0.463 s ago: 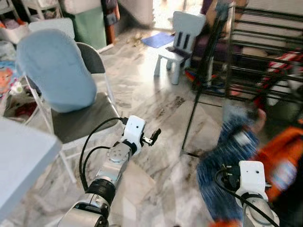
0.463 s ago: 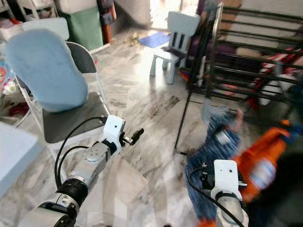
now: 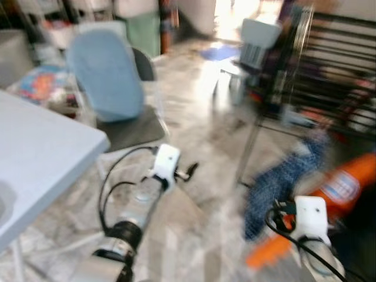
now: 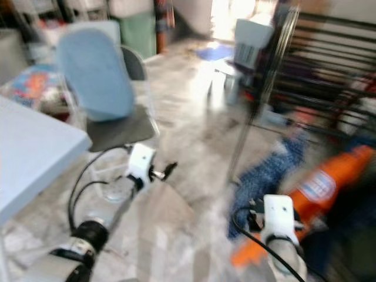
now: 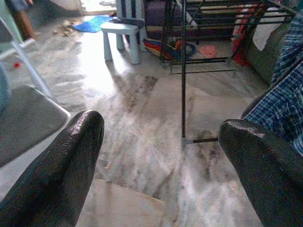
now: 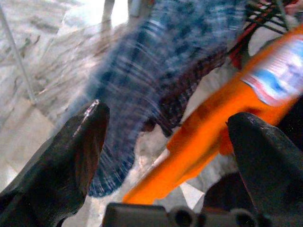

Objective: Hang hanger

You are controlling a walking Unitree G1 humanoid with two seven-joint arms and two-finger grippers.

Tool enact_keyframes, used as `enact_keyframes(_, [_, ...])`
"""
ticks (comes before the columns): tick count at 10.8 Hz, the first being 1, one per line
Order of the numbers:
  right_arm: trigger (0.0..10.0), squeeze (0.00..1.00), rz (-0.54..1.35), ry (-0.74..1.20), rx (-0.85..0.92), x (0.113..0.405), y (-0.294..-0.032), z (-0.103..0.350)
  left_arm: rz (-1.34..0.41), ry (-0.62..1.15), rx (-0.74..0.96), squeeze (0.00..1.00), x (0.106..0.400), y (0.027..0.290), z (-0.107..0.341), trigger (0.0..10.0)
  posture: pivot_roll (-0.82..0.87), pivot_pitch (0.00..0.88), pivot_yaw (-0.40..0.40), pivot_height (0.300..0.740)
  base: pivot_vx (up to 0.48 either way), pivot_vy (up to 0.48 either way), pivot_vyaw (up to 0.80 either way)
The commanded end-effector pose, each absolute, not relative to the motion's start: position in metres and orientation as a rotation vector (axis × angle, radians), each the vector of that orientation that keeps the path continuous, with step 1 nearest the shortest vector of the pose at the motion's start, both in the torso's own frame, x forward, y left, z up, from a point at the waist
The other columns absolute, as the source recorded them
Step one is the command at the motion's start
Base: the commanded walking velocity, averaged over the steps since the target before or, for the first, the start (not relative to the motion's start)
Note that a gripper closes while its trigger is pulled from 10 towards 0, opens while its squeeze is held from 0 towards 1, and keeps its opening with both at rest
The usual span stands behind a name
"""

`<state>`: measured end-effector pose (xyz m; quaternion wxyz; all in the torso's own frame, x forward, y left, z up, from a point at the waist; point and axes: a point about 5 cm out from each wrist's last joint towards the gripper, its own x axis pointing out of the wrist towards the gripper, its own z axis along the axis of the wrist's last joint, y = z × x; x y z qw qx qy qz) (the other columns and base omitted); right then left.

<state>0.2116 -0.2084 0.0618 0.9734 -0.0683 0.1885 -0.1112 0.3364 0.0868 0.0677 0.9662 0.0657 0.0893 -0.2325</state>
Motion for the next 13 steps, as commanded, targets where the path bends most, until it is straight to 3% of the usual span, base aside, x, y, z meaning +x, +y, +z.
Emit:
enact_keyframes(1, [10.0,0.0,-0.232,0.4,-0.133,0.21,-0.213,0.057,-0.474,0.18,0.147,0.0,0.338,0.083,0.069,10.0,-0.06,0.0,-0.016,0.74,-0.296,0.0,0.0])
enact_keyframes(6, [10.0,0.0,-0.199,0.292,-0.12,0.228,-0.219,0.06,-0.362,0.247,0.213,0.0,0.333,0.122,0.051,10.0,0.02,0.0,-0.068,0.74,-0.267,0.0,0.0])
enact_keyframes(8, [10.0,0.0,-0.189,0.27,-0.116,0.231,-0.216,0.058,-0.356,0.144,0.204,0.0,0.329,0.124,0.059,10.0,0.04,0.0,-0.074,0.74,0.0,0.0,0.0])
enact_keyframes(11, [10.0,0.0,-0.226,0.183,-0.039,0.224,-0.217,0.066,-0.228,0.181,0.225,0.0,0.31,0.146,0.042,10.0,0.06,0.0,-0.073,0.74,0.0,0.0,0.0])
enact_keyframes(12, [10.0,0.0,-0.218,0.162,-0.017,0.224,-0.215,0.067,-0.231,0.21,0.216,0.0,0.308,0.146,0.039,10.0,0.07,0.0,-0.075,0.74,0.0,0.0,0.0])
enact_keyframes(13, [10.0,0.0,-0.198,0.163,-0.028,0.229,-0.212,0.066,-0.345,0.211,0.26,0.0,0.306,0.139,0.039,10.0,0.08,0.0,-0.073,0.74,0.0,0.0,0.0])
